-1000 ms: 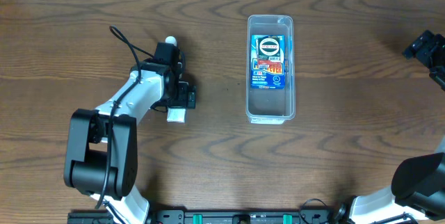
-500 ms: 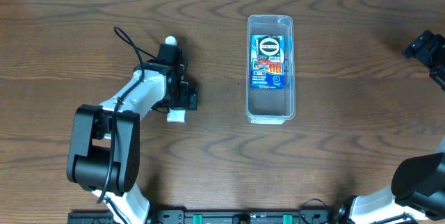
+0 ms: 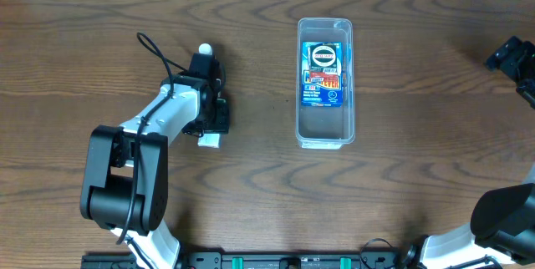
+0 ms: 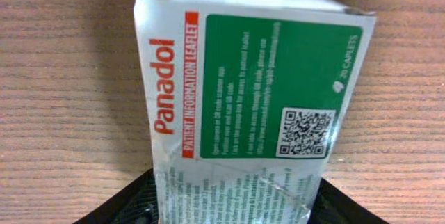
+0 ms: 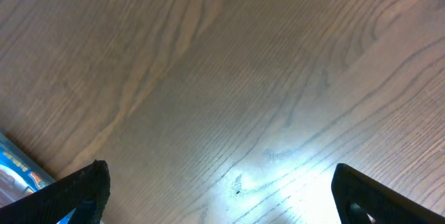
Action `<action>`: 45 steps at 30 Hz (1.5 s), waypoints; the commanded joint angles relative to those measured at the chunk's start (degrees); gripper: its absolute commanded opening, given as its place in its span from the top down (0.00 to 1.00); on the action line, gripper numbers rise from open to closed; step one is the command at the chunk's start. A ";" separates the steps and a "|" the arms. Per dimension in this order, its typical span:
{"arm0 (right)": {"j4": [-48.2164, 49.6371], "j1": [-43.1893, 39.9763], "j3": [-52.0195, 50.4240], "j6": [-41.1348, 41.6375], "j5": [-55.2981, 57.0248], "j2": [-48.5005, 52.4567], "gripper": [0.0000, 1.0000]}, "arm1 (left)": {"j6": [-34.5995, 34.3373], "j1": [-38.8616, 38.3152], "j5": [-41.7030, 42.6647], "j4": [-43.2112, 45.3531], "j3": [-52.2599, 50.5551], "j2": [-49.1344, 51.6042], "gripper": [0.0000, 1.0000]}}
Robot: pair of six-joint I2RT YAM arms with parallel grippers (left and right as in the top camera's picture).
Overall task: Pack container
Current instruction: 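Lower the left gripper and grasp the Panadol box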
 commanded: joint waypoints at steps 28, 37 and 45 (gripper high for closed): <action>0.13 -0.26 -0.13 0.63 0.20 0.28 0.01 | -0.55 -0.33 -2.16 -4.74 1.49 -11.50 0.44; 0.15 -0.26 -0.13 0.63 0.20 0.28 0.01 | -0.52 -0.33 -2.16 -4.48 1.49 -6.88 0.36; 0.13 -0.26 -0.13 0.63 0.20 0.28 0.01 | -0.52 -0.33 -2.16 -3.54 1.46 -6.32 0.36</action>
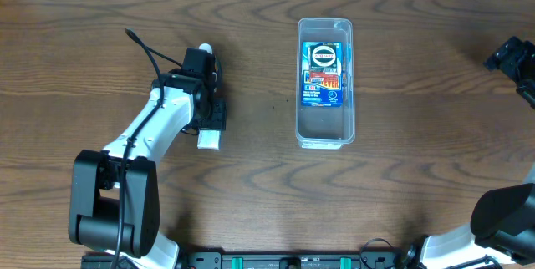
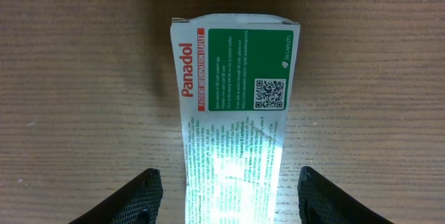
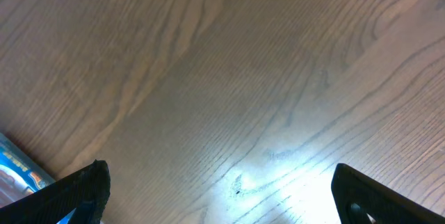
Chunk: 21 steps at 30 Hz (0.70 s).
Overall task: Pack container
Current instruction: 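Lower the left gripper and grasp the Panadol box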
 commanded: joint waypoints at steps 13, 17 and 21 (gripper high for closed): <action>0.13 -0.26 -0.13 0.63 0.22 0.28 0.01 | -0.37 -0.22 -0.04 0.44 0.94 4.04 0.36; 0.15 -0.26 -0.13 0.63 0.22 0.28 0.01 | -0.35 -0.22 -0.07 1.05 0.63 4.11 0.36; 0.13 -0.26 -0.13 0.63 0.20 0.28 0.01 | -0.37 -0.22 -0.04 1.95 0.02 4.13 0.36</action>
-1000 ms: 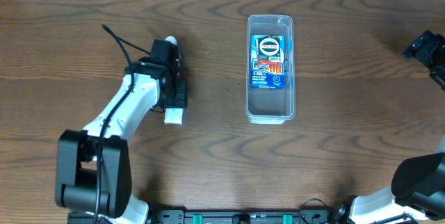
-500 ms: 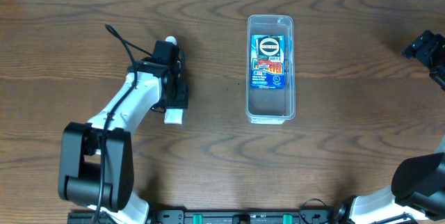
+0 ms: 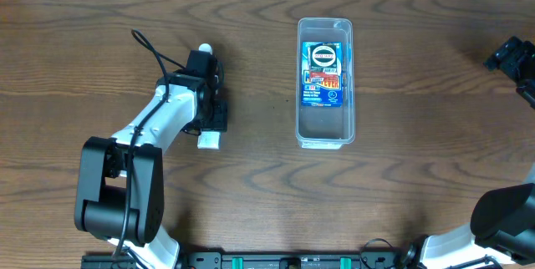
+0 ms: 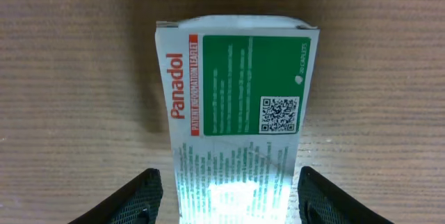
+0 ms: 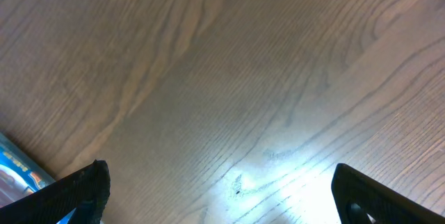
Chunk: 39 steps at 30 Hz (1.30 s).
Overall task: Pack container
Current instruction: 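Lower the left gripper and grasp the Panadol box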
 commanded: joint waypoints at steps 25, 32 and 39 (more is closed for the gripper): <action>0.13 -0.26 -0.13 0.61 0.22 0.28 0.01 | -1.16 -0.20 -0.13 1.09 -2.08 0.61 0.36; 0.13 -0.26 -0.13 0.63 0.22 0.28 0.01 | -1.22 -0.31 -0.09 1.05 -2.16 0.61 0.36; 0.13 -0.26 -0.13 0.63 0.20 0.28 0.01 | -1.42 -0.79 -0.11 1.77 -3.48 0.61 0.36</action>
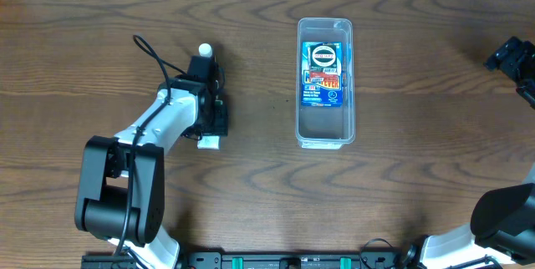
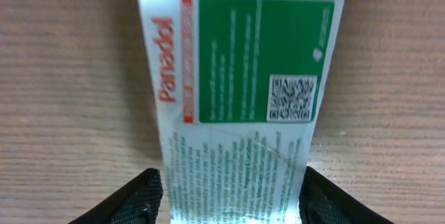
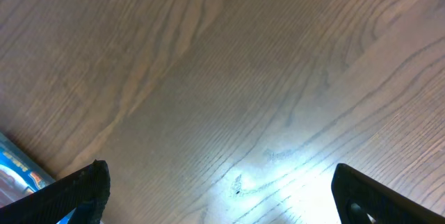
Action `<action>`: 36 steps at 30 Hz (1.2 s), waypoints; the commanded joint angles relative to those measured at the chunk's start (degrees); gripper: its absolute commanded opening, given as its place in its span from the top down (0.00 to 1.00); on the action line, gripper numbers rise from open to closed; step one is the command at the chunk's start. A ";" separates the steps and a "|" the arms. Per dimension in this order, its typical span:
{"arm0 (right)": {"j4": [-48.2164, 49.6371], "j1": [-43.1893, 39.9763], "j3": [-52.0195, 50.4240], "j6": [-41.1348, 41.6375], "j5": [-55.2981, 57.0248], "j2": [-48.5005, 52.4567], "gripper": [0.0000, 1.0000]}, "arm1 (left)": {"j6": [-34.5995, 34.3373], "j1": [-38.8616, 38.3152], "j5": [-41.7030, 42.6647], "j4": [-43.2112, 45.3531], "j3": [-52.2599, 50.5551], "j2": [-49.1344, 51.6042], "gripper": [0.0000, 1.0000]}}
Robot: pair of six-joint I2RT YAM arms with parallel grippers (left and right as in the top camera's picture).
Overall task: Pack container
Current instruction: 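Lower the left gripper and grasp the Panadol box, then carry the Panadol box over the clear container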
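Note:
A white and green Panadol box lies flat on the wood table, and only its white end shows from overhead. My left gripper is open low over it, with one black finger on each side of its near end. To the right stands a clear rectangular container holding a blue and red carded pack. My right gripper is at the far right edge, open over bare wood.
The brown wood table runs to all sides. The left arm's cable loops behind its wrist. A blue printed corner shows at the lower left of the right wrist view.
The Panadol box fills more of the left wrist view, so my left gripper is nearer to it. The fingers stand at the same width. The right arm has not moved.
At first my left gripper was very close on the box, which looked skewed. Then it was farther back, with the box lying straight between open fingers. It has since come closer in two steps. The container and right arm stayed put.

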 commanded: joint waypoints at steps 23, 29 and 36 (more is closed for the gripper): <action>0.15 -0.26 -0.13 0.63 0.22 0.28 0.01 | -0.33 -0.33 -0.09 0.87 -0.74 0.61 0.46; 0.13 -0.26 -0.13 0.63 0.22 0.28 0.01 | -0.33 -0.33 -0.09 0.94 -0.70 0.61 0.46; 0.13 -0.26 -0.13 0.63 0.20 0.28 0.01 | -0.33 -0.33 -0.09 0.90 -0.50 0.59 0.55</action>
